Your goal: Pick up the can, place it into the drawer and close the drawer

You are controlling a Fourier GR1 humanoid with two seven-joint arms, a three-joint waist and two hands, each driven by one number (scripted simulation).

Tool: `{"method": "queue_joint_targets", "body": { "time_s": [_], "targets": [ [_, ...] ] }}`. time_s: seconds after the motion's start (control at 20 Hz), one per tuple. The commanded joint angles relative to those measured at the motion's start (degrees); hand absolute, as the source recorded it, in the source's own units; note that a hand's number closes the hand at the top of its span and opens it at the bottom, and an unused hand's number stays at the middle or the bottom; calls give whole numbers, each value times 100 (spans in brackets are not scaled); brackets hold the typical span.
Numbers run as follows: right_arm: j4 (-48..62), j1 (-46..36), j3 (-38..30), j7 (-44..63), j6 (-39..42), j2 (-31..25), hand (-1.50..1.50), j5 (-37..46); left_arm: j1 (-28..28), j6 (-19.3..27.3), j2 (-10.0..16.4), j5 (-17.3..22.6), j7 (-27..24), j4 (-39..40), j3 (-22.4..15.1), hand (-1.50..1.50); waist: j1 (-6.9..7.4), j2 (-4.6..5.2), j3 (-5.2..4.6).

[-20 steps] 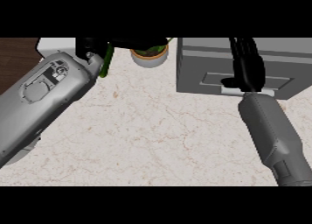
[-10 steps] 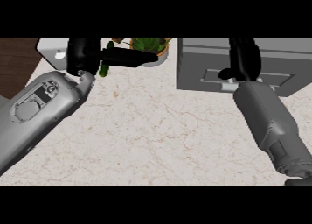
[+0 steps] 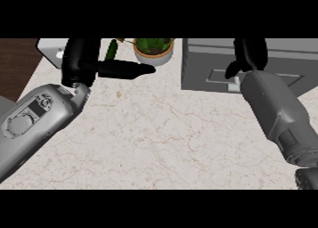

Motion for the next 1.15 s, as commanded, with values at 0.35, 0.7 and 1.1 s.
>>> {"method": "queue_joint_targets", "body": {
  "time_s": [0.35,0.7,1.1],
  "targets": [
    [-268,-483,-1242,-1238,214,566,-150,-1544,457,-154,170,-1,-218,-169,220,-150,62,7,19],
    [-375,-792,-1985,-1770,925,692,-150,-2473,668,1,121,-109,-146,-332,200,-150,-95,-80,11],
    [-322,-837,-2559,-2131,1279,718,-150,-3216,1157,-352,287,-56,-380,-511,502,-150,-165,-59,-4]
  ]
}}
